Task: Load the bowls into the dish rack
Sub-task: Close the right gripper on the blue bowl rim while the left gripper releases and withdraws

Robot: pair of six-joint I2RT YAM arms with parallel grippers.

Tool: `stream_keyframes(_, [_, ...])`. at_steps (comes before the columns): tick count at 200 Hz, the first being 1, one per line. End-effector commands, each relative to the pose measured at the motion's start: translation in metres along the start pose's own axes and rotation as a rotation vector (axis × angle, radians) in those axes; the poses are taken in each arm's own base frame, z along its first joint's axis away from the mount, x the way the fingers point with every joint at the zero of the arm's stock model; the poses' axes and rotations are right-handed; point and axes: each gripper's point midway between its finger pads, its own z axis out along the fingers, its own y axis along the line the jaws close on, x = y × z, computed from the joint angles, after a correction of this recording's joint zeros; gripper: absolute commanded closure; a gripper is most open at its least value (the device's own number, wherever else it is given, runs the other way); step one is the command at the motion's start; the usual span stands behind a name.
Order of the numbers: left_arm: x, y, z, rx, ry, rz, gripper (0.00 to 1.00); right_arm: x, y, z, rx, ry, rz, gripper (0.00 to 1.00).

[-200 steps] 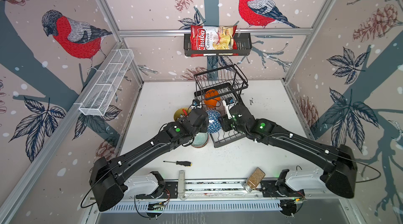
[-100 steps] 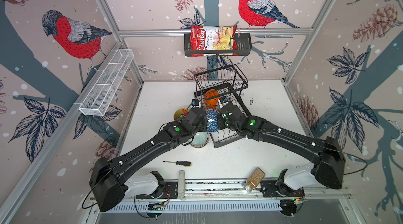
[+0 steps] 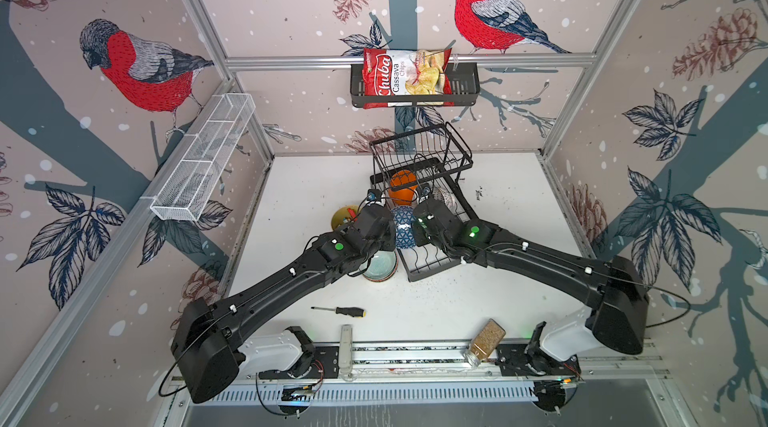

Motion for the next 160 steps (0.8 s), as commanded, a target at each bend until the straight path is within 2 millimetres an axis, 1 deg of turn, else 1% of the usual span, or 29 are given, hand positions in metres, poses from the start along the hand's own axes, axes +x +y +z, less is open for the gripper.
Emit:
stream_keyframes(1, [-0.012,-0.007,-0.005,0.04,-0.05,-0.021,0.39,-0.011,-0.011,-0.002,0.105,-0.052,-0.005,1.0])
stream_keyframes(18, [-0.014,-0.005,-0.009,0.041,-0.061,-0.024,0.26,-0.011,-0.015,0.001,0.162,-0.055,-0.027,1.0])
stream_keyframes(33, [-0.016,-0.003,-0.013,0.042,-0.074,-0.028,0.18,-0.011,-0.017,0.003,0.212,-0.062,-0.061,1.0])
stream_keyframes(44, [-0.017,-0.001,-0.018,0.04,-0.087,-0.033,0.15,-0.011,-0.018,0.004,0.249,-0.068,-0.085,1.0])
stream_keyframes(69, [-0.02,0.004,-0.029,0.048,-0.12,-0.052,0.11,-0.011,-0.018,0.008,0.331,-0.078,-0.144,1.0])
stream_keyframes(114, [-0.02,0.01,-0.049,0.089,-0.168,-0.091,0.1,-0.011,-0.027,0.019,0.465,-0.095,-0.236,1.0])
stream_keyframes(145, [-0.02,0.018,-0.057,0.085,-0.192,-0.108,0.09,-0.011,-0.032,0.024,0.544,-0.108,-0.292,1.0])
stream_keyframes(160, [-0.02,0.021,-0.059,0.078,-0.203,-0.116,0.08,-0.013,-0.032,0.026,0.558,-0.119,-0.313,1.0])
